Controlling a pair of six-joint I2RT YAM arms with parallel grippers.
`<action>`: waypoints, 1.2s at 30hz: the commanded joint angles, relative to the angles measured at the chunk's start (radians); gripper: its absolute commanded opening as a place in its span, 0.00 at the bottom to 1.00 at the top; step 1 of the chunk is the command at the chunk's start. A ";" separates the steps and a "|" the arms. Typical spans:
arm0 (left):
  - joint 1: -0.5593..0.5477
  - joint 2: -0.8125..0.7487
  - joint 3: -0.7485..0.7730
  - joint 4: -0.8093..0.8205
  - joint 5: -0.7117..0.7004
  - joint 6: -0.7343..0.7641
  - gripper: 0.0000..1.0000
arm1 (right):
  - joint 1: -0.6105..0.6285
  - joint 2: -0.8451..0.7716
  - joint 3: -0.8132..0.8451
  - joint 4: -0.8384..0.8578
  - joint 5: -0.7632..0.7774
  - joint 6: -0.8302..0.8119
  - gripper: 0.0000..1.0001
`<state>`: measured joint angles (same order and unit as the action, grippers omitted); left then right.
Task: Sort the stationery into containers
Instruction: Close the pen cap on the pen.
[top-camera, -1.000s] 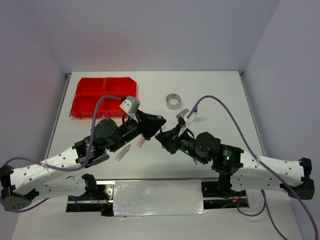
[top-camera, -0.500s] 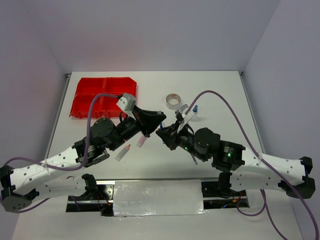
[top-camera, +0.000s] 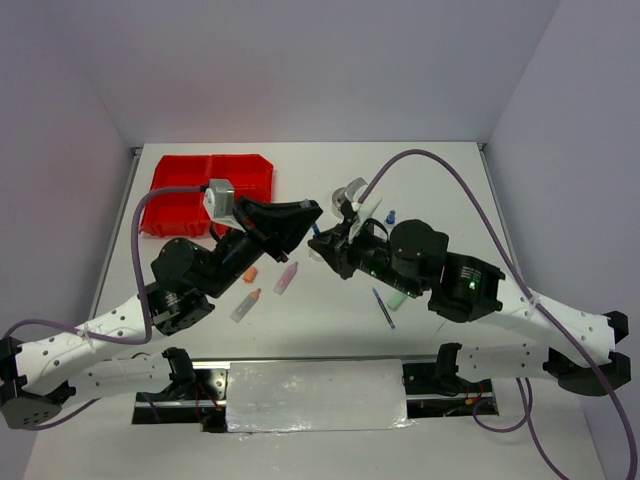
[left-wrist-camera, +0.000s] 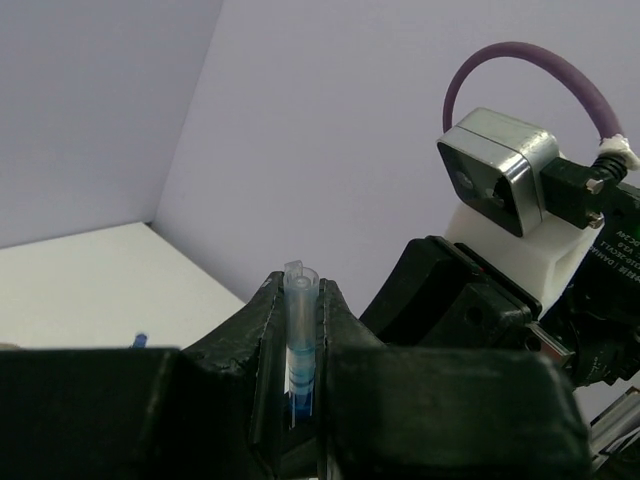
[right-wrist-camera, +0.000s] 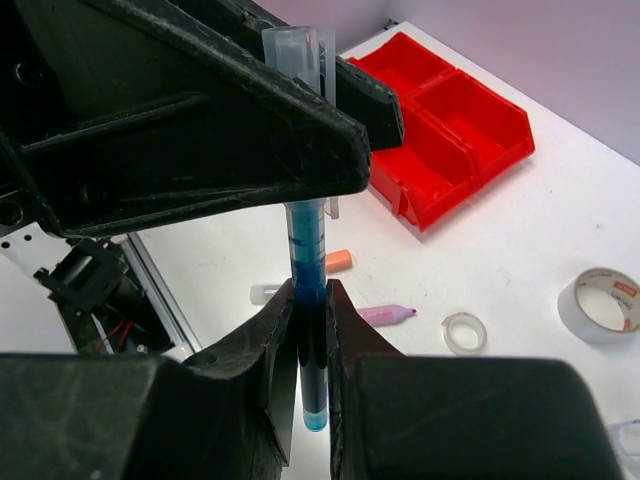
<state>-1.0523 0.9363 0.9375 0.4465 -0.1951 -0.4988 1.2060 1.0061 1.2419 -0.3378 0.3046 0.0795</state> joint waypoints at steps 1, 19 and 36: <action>-0.035 0.056 -0.081 -0.241 0.169 -0.024 0.00 | -0.045 -0.003 0.197 0.358 0.022 -0.021 0.00; -0.081 -0.056 -0.189 -0.318 -0.013 -0.052 0.00 | -0.088 0.069 0.196 0.295 -0.338 0.042 0.00; -0.080 -0.064 0.152 -0.466 -0.211 0.086 0.74 | -0.010 -0.044 -0.285 0.372 -0.306 0.232 0.00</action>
<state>-1.1286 0.8764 1.0271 -0.0277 -0.3721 -0.4408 1.1824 0.9691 0.9665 -0.0631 -0.0002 0.2760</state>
